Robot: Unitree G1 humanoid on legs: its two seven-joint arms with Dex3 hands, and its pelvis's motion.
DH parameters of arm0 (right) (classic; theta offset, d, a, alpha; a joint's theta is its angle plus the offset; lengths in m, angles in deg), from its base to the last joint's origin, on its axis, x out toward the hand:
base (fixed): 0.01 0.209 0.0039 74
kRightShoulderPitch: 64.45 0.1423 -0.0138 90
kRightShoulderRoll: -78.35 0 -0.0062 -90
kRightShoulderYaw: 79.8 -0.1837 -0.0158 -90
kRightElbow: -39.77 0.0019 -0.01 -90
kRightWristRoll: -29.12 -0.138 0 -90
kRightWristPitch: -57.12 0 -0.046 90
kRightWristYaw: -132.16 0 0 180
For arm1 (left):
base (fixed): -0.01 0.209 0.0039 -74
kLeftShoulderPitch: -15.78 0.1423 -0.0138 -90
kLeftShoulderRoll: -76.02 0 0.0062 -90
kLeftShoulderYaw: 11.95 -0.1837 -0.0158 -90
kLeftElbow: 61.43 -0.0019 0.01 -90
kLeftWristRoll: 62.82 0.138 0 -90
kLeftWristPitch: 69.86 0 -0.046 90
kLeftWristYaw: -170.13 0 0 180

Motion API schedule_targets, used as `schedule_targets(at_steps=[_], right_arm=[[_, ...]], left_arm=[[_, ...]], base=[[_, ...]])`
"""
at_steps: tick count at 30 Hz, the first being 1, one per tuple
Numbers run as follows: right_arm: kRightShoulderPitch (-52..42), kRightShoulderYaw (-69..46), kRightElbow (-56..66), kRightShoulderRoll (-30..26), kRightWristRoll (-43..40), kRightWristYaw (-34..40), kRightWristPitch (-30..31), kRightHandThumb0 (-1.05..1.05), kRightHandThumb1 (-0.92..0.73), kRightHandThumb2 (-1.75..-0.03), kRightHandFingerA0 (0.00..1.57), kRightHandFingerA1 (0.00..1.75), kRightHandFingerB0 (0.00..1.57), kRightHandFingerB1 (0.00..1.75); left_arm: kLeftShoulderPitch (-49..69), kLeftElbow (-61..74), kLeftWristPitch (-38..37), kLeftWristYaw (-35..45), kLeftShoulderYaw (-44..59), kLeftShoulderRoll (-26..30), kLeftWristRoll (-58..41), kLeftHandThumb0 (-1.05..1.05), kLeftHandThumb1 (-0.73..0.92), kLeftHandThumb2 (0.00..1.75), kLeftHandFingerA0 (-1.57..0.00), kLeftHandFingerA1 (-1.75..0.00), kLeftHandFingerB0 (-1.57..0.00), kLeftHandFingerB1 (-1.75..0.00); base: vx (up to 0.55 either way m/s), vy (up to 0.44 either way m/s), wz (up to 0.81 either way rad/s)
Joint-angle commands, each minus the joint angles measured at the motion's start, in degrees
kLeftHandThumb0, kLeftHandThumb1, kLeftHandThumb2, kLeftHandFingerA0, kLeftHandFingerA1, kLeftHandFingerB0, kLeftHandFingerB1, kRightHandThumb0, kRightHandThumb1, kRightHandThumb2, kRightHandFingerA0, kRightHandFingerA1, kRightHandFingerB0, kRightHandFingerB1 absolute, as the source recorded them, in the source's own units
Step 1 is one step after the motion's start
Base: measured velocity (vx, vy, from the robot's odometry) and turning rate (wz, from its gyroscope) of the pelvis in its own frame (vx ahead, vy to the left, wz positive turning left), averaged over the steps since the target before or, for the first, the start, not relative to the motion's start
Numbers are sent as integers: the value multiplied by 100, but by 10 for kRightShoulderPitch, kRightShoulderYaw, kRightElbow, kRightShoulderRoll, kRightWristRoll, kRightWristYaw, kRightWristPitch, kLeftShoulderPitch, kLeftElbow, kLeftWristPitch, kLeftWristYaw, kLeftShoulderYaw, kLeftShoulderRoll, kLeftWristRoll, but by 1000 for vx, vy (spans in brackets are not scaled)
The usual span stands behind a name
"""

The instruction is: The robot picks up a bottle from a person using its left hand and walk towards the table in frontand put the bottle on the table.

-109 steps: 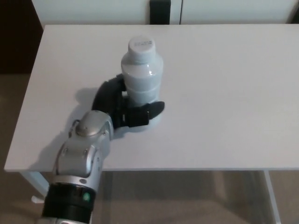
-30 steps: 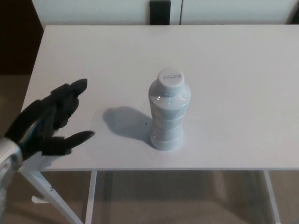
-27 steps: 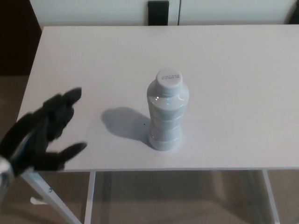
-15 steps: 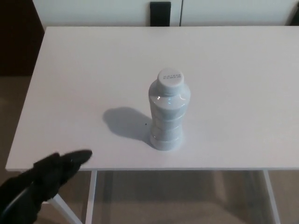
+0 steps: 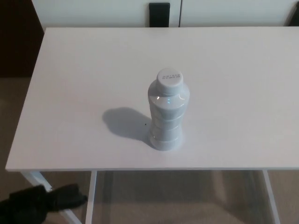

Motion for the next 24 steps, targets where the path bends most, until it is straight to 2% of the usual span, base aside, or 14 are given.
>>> schedule_targets(at_steps=[1, 2, 3, 5, 6, 7, 9, 10, 14, 15, 18, 19, 21, 24], right_arm=[[9, -16, -9, -5, -14, -12, 26, -39, -69, -61, 74, 50, 58, 42], [7, -15, -9, -3, -12, -12, 24, -39, -69, -62, 74, 52, 58, 42], [7, -16, -9, -3, -12, -12, 24, -39, -69, -62, 74, 52, 58, 42], [2, -15, -10, -2, -11, -12, 24, -39, -69, -61, 76, 52, 58, 42], [-4, -16, -10, 0, -12, -13, 24, -39, -69, -61, 76, 50, 58, 42], [-5, -16, -11, 1, -13, -14, 24, -39, -69, -61, 76, 50, 58, 42], [-5, -16, -11, 1, -13, -14, 24, -39, -69, -61, 76, 50, 58, 42], [-9, -14, -9, -5, -10, -11, 21, -40, -70, -62, 77, 49, 57, 41], [-10, -13, -9, -7, -8, -10, 20, -40, -70, -62, 77, 49, 57, 41], [-14, -12, -9, -7, -7, -9, 18, -40, -71, -62, 74, 47, 57, 40], [-28, -11, -11, -8, -5, -4, 15, -40, -71, -62, 74, 48, 56, 40], [-36, -12, -12, -8, -6, -1, 11, -40, -70, -62, 75, 48, 57, 41], [-39, -13, -12, -7, -7, 0, 9, -40, -70, -62, 75, 48, 57, 41], [-48, -13, -11, -4, -8, -2, 8, -40, -70, -62, 75, 49, 58, 41]], left_arm=[[34, -46, -75, 153, 16, 86, -3, -54, 39, 72, -58, -52, -51, -47], [-47, -238, -91, -46, -77, 89, 254, -56, 45, 78, -58, -54, -46, -48], [-57, -262, -96, -69, -89, 91, 281, -56, 45, 78, -58, -54, -46, -48], [-89, -348, -77, -248, -158, 108, 459, -55, 50, 81, -53, -54, -40, -48], [-127, -421, -42, -337, -228, 138, 560, -50, 52, 84, -48, -66, -34, -49], [-142, -449, -28, -368, -256, 151, 594, -50, 52, 84, -48, -66, -34, -49], [-145, -454, -29, -373, -260, 153, 593, -50, 52, 84, -48, -66, -34, -49], [-171, -504, -20, -351, -273, 161, 569, -45, 51, 86, -64, -74, -36, -53], [-189, -539, -20, -352, -290, 168, 554, -45, 51, 86, -64, -74, -36, -53], [-209, -569, -9, -348, -305, 167, 552, -37, 69, 60, -54, -52, -39, -40], [-255, -646, 8, -357, -347, 160, 552, -35, 70, 61, -54, -50, -41, -41], [-287, -719, 6, -400, -357, 141, 546, -34, 75, 62, -56, -53, -42, -45], [-303, -755, 3, -422, -365, 133, 541, -34, 75, 62, -56, -53, -42, -45], [-350, -874, 3, -478, -336, 94, 476, -34, 72, 61, -58, -66, -35, -44]], base=[[0, 0, 0], [0, 0, 0], [0, 0, 0], [0, 0, 0], [0, 0, 0], [0, 0, 0], [0, 0, 0], [0, 0, 0], [0, 0, 0], [0, 0, 0], [0, 0, 0], [0, 0, 0], [0, 0, 0], [0, 0, 0]])
